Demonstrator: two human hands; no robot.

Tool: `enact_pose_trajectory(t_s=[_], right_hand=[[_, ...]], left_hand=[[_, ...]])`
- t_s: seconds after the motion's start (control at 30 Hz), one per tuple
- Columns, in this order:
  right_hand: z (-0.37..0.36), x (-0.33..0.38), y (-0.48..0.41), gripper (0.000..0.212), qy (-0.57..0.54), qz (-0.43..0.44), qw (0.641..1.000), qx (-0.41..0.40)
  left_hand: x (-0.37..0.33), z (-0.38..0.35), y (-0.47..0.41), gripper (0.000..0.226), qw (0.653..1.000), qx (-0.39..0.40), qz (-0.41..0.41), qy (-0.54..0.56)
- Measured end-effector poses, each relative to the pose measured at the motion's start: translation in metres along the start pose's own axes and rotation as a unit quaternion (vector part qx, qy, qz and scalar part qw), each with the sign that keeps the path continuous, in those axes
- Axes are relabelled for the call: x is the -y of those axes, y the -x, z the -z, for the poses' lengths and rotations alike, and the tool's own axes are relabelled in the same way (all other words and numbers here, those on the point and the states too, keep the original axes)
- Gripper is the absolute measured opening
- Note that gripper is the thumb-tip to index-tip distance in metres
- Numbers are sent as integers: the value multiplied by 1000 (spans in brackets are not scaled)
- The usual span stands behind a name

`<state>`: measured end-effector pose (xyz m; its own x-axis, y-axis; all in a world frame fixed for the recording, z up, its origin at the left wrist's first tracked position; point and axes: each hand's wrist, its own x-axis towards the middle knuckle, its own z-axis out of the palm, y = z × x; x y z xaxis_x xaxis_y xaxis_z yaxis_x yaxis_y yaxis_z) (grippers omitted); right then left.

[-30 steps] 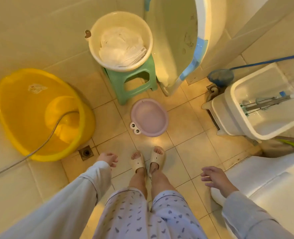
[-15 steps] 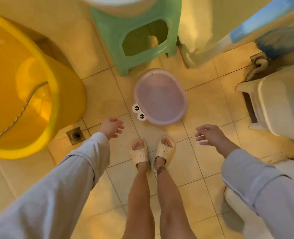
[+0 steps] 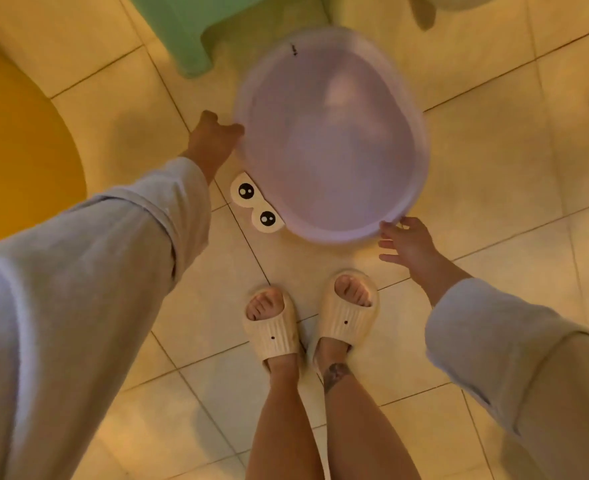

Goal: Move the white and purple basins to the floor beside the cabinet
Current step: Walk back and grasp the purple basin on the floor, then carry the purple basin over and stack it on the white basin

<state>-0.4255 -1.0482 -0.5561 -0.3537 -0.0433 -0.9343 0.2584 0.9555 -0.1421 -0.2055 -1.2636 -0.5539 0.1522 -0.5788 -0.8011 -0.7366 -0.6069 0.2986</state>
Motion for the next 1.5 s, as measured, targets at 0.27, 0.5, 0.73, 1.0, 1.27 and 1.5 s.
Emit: enact_pose_trajectory(t_s=[0.27,0.5,0.73,1.0,1.27,1.5], right_hand=[[-5,0,3,64,-173,-17,985,-10],[47,18,53,50,-93,-1,995,44],[96,54,185,47,15,43,996,79],[158,55,369,51,-24,74,993,89],[214,25,483,52,-106,122,982,94],[243,-19,518,49,-217,152,960,94]], left_hand=[[-20,1,9,53,987,76,40,139],[15,41,79,11,979,80,78,171],[52,101,229,14,969,52,110,216],[15,176,391,15,905,-13,193,380],[-20,233,509,5,915,-1,53,400],[-31,238,558,9,922,33,-12,386]])
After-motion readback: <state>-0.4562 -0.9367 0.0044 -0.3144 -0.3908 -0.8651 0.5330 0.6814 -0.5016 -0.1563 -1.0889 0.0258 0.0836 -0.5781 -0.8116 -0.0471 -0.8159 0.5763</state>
